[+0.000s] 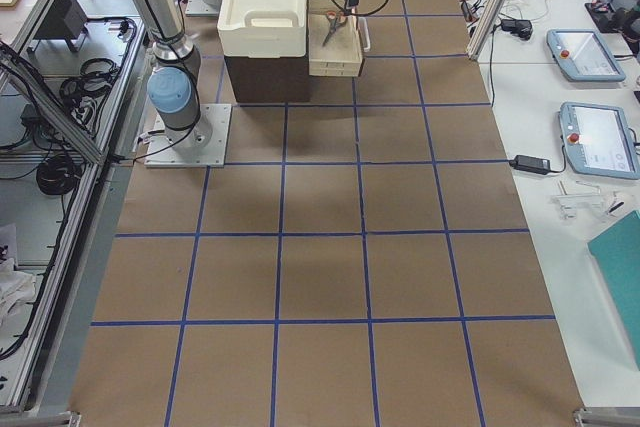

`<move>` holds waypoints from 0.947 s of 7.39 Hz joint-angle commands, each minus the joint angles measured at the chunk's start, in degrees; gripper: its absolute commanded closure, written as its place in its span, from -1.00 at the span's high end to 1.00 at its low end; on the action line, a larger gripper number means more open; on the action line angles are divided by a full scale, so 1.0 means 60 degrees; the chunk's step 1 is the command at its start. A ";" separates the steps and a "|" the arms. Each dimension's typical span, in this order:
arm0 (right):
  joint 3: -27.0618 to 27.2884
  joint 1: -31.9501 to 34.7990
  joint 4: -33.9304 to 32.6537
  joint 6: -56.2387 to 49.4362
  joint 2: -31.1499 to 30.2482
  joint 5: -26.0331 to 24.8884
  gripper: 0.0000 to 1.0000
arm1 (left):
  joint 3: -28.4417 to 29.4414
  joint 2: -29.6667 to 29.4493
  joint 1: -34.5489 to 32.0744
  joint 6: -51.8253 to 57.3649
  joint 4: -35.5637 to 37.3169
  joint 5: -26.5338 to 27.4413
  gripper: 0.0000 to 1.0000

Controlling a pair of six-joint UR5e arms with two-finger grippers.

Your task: Place scissors in drawer with both arms

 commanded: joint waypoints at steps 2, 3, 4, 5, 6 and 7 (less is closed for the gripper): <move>0.0006 -0.0004 -0.0211 0.0169 -0.0001 -0.0011 1.00 | -0.0054 0.0305 0.2169 -0.0736 -0.1472 -0.0079 1.00; 0.0006 -0.0019 -0.0400 0.0619 -0.0001 0.0106 1.00 | -0.0142 0.0292 0.2291 -0.0736 -0.1563 0.0066 1.00; 0.0006 -0.0048 -0.0475 0.0681 -0.0001 0.0049 1.00 | -0.0201 0.0321 0.2292 -0.0953 -0.1723 0.0067 1.00; 0.0006 -0.0063 -0.0490 0.0958 0.0014 0.0020 1.00 | -0.0274 0.0321 0.2205 -0.1826 -0.1913 -0.0121 1.00; 0.0006 -0.0063 -0.0490 0.1555 0.0014 0.0106 1.00 | -0.0318 0.0408 0.2161 -0.2197 -0.1944 -0.0486 1.00; 0.0020 -0.0063 -0.0751 0.1430 0.0043 0.0035 1.00 | -0.0333 0.0467 0.2132 -0.2186 -0.1973 -0.0460 1.00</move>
